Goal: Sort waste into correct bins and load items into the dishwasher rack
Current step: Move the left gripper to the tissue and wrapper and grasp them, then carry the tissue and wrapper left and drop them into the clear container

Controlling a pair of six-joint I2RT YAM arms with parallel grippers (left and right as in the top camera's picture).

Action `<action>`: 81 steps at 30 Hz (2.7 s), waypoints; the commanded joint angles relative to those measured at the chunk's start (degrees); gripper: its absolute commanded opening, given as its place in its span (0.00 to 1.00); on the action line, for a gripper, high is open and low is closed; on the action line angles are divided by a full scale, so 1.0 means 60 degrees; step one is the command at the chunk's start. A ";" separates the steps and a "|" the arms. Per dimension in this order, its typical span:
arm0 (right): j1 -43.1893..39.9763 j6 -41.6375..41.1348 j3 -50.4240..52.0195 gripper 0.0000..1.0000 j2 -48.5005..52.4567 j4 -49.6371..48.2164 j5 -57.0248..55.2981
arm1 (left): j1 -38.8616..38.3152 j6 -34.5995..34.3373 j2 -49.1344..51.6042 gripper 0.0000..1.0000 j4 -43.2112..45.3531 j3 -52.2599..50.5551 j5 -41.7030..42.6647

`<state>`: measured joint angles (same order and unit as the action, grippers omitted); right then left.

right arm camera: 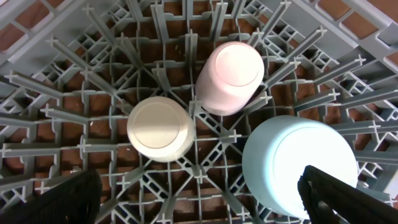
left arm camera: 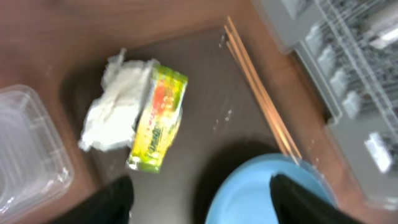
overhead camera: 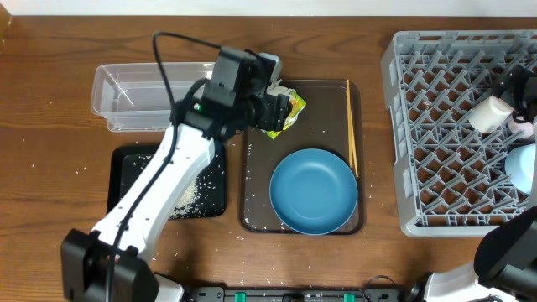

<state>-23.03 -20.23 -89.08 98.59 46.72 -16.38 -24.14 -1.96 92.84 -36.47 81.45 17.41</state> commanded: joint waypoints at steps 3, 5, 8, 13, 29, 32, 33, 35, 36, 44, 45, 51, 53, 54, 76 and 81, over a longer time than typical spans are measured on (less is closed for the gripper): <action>-0.0044 -0.0124 0.0058 0.99 0.0000 0.0000 -0.0044 | -0.0408 0.1453 0.1858 0.83 -0.3133 0.3096 -0.2557; -0.0044 -0.0124 0.0058 0.99 0.0000 0.0000 -0.0044 | -0.0477 0.1596 0.2612 0.84 -0.3781 0.3938 -0.2441; -0.0044 -0.0124 0.0058 0.99 0.0000 0.0004 -0.0044 | -0.0535 0.1643 0.3366 0.85 -0.3071 0.4153 -0.2415; -0.0044 -0.0124 0.0058 0.99 0.0000 0.0000 -0.0044 | -0.0528 0.1632 0.4135 0.85 -0.1723 0.4153 -0.2408; -0.0044 -0.0124 0.0058 0.99 0.0000 0.0004 -0.0044 | -0.0528 0.1574 0.6171 0.71 -0.0535 0.4153 -0.2415; -0.0044 -0.0124 0.0058 0.99 0.0000 0.0000 -0.0044 | -0.0525 0.1574 0.6415 0.71 -0.0455 0.4153 -0.2415; -0.0044 -0.0124 0.0058 0.99 0.0000 0.0004 -0.0044 | -0.0525 0.1574 0.6444 0.71 -0.0437 0.4153 -0.2419; -0.0044 -0.0124 0.0058 0.99 0.0000 0.0004 -0.0044 | -0.0528 0.1574 0.6539 0.71 -0.0339 0.4153 -0.2590; -0.0044 -0.0124 0.0058 0.99 0.0000 0.0004 -0.0044 | -0.0528 0.1570 0.6601 0.71 -0.0251 0.4153 -0.2787; -0.0044 -0.0124 0.0058 0.99 0.0000 0.0004 -0.0044 | -0.0506 0.1574 0.6666 0.70 0.0106 0.3869 -0.3519; -0.0044 -0.0124 0.0058 0.99 0.0000 0.0004 -0.0044 | -0.0506 0.1574 0.6666 0.68 0.0102 0.3821 -0.3519; -0.0044 -0.0124 0.0058 0.99 0.0000 0.0000 -0.0044 | -0.0510 0.1566 0.6666 0.62 0.0164 0.3468 -0.3512; -0.0044 -0.0124 0.0058 0.99 0.0000 0.0004 -0.0044 | -0.0510 0.1523 0.6666 0.59 0.0164 0.3406 -0.3504; -0.0044 -0.0124 0.0058 0.99 0.0000 0.0004 -0.0044 | -0.0510 0.1490 0.6666 0.56 0.0160 0.3395 -0.3475; -0.0044 -0.0124 0.0058 0.99 0.0000 0.0004 -0.0044 | -0.0568 -0.0739 0.3781 0.06 -0.0233 0.3377 -0.3195; -0.0044 -0.0124 0.0058 0.99 0.0000 0.0004 -0.0044 | -0.0233 -0.1461 0.2765 0.06 -0.0379 0.3377 -0.3676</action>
<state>-23.03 -20.21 -89.08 98.59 46.68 -16.38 -27.29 -6.09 112.01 -37.89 101.49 -2.00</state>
